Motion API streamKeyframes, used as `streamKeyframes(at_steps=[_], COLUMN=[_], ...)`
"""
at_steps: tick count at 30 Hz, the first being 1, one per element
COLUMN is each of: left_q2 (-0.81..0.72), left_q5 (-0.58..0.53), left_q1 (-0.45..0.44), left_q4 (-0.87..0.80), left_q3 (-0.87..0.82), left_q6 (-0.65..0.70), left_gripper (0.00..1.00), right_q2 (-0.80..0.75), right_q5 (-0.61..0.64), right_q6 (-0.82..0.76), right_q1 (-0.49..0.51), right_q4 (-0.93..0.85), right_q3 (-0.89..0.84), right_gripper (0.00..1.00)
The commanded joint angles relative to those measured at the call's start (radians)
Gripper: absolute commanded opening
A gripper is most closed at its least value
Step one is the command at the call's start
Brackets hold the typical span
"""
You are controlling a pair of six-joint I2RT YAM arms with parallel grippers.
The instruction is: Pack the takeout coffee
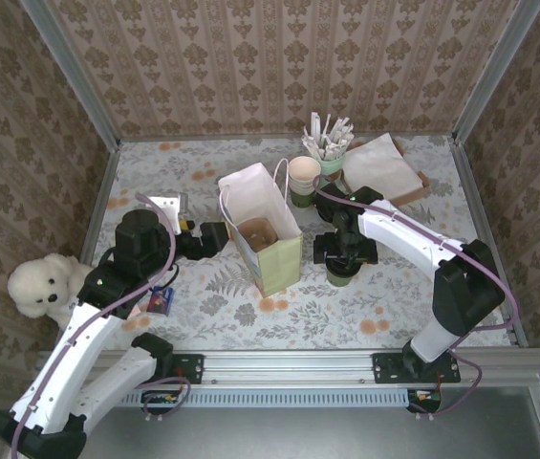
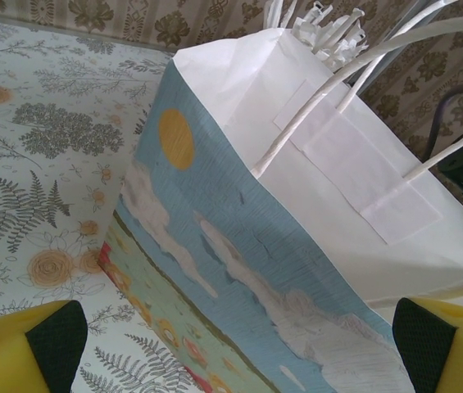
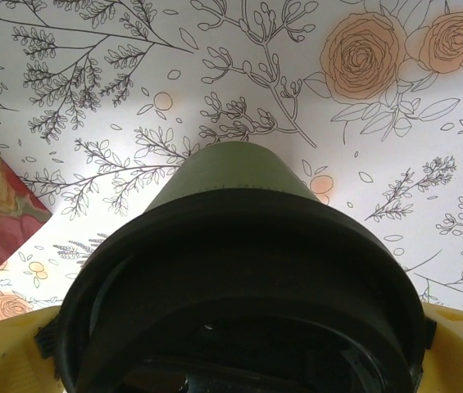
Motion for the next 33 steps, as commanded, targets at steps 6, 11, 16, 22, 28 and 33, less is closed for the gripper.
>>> streamKeyframes(at_steps=[6, 11, 16, 22, 28, 33], left_q2=[-0.003, -0.004, -0.004, -0.003, -0.004, -0.004], left_q5=[-0.001, 0.000, 0.000, 0.003, 0.006, 0.006], left_q1=[0.005, 0.006, 0.006, 0.008, 0.008, 0.009], left_q4=[-0.004, -0.003, -0.006, -0.001, -0.004, -0.003], left_q3=[-0.008, -0.011, -0.010, -0.014, -0.012, -0.017], left_q6=[-0.016, -0.016, -0.012, -0.016, -0.014, -0.016], left_gripper=[1.00, 1.00, 1.00, 1.00, 1.00, 1.00], right_q2=[-0.019, -0.022, -0.018, -0.004, 0.010, 0.024], right_q5=[0.010, -0.005, -0.019, -0.037, -0.061, -0.045], right_q6=[0.038, 0.035, 0.031, 0.023, 0.000, -0.012], right_q1=[0.002, 0.002, 0.002, 0.002, -0.006, -0.009], right_q4=[-0.044, -0.036, -0.049, -0.074, -0.087, -0.100], right_q3=[-0.025, -0.025, -0.022, -0.013, -0.005, 0.013], right_gripper=[1.00, 0.98, 0.98, 1.00, 1.00, 1.00])
